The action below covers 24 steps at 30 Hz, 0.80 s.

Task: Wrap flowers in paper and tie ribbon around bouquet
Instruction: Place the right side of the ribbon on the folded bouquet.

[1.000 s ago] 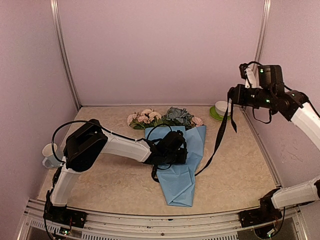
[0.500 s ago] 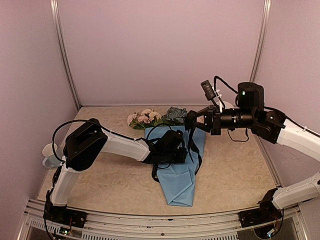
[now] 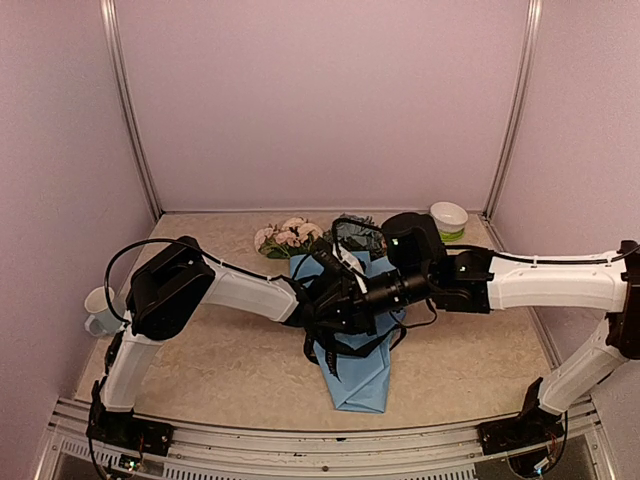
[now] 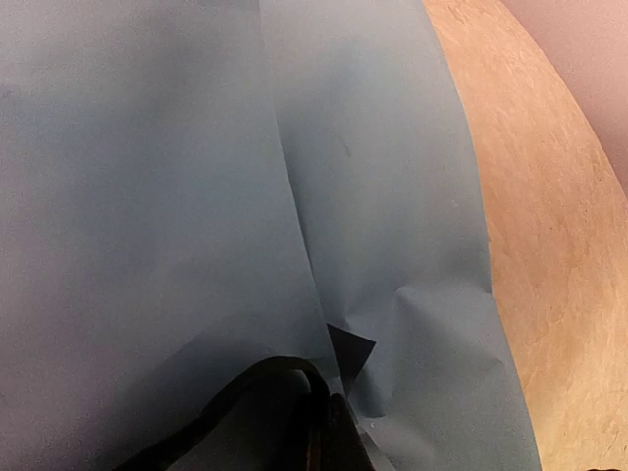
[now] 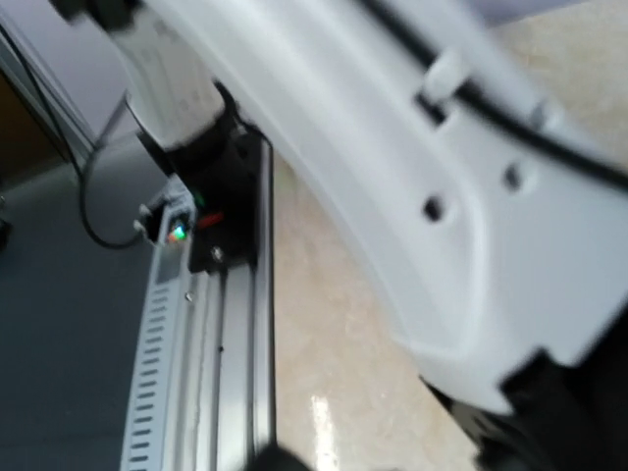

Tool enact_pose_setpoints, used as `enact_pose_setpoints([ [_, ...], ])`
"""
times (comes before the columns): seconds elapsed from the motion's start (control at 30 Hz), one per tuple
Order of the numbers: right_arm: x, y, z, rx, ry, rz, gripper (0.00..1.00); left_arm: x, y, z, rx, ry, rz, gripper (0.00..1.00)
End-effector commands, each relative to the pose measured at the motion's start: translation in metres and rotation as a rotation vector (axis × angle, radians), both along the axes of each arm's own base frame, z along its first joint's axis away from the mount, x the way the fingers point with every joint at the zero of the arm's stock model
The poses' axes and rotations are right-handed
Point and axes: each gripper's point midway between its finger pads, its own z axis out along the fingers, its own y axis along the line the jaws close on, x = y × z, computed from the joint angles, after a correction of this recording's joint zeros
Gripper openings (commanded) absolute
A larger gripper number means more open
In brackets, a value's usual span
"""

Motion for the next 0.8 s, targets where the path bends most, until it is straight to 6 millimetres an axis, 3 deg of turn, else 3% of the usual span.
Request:
enact_pose_setpoints([
  [0.0, 0.002, 0.021, -0.002, -0.013, -0.112, -0.007, 0.68, 0.002, 0.026, -0.028, 0.098, 0.030, 0.011, 0.00],
  [0.07, 0.007, 0.019, -0.003, -0.025, -0.124, -0.035, 0.98, 0.002, 0.027, -0.028, 0.100, 0.028, 0.010, 0.00],
  [0.2, 0.008, 0.004, 0.009, -0.006, -0.163, -0.083, 1.00, 0.002, 0.027, -0.030, 0.107, 0.027, 0.008, 0.00],
  [0.37, 0.004, -0.017, 0.009, -0.042, -0.144, -0.109, 1.00, 0.001, 0.029, -0.032, 0.108, 0.032, 0.008, 0.00],
  [0.47, 0.024, -0.045, -0.001, -0.047, -0.021, -0.222, 0.91, 0.001, 0.028, -0.032, 0.106, 0.031, 0.008, 0.00],
  [0.5, 0.034, -0.057, -0.009, -0.055, 0.039, -0.279, 0.82, 0.001, 0.028, -0.032, 0.105, 0.032, 0.009, 0.00],
  [0.6, 0.060, -0.093, -0.060, -0.135, 0.230, -0.495, 0.50, 0.002, 0.027, -0.030, 0.097, 0.032, 0.009, 0.00],
  [0.77, 0.050, -0.095, -0.115, -0.179, 0.442, -0.506, 0.41, 0.002, 0.027, -0.031, 0.098, 0.034, 0.009, 0.00],
])
